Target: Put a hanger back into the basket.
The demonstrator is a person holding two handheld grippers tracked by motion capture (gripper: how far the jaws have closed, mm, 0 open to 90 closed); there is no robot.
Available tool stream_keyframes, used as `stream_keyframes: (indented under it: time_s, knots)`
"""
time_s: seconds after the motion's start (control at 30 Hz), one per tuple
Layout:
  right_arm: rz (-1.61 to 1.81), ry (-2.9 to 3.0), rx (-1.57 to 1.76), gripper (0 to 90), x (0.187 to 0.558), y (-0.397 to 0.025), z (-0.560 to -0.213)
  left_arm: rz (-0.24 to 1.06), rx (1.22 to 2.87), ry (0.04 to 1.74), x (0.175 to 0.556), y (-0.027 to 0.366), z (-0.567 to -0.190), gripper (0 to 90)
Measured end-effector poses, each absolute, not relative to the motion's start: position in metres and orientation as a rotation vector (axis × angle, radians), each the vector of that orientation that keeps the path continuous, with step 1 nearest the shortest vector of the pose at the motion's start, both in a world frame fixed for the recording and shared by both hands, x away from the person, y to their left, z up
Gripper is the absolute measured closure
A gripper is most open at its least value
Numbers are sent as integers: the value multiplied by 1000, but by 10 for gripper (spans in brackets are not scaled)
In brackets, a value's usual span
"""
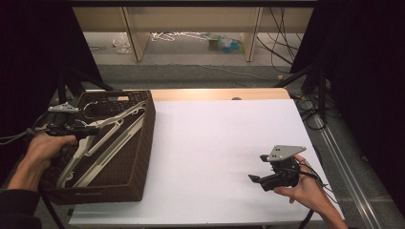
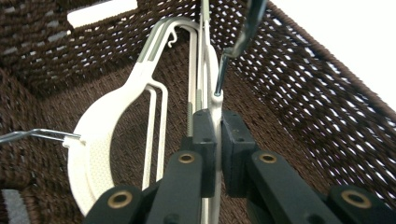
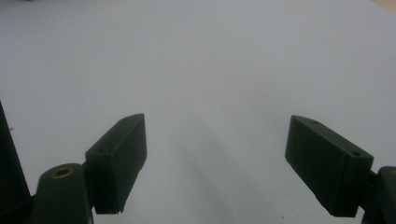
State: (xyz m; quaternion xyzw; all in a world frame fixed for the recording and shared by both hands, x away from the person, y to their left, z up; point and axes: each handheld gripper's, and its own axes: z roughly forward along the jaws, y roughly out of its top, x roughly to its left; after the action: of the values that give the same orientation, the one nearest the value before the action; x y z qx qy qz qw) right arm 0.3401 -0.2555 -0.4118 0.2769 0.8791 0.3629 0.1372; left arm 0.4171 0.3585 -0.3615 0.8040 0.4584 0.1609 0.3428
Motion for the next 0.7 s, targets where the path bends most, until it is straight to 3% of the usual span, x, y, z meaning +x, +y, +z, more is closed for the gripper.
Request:
stream_keyframes:
  time_s: [0.43,0.53,0.67,0.7]
  knots:
    - [1049,2552,809,219,340,-256,-413,543,1967,1265,424,373,-383,816]
    - [1048,2556,810,219,340,-256,-413,609,2031,1225,426,378,-385,798]
    - [1050,2553,805,218,340,-256,-414,611,1946,1347,422,380,-390,771]
    - [1051,2553,803,219,340,-256,-414,613,2004,1282,426,385,-389,753]
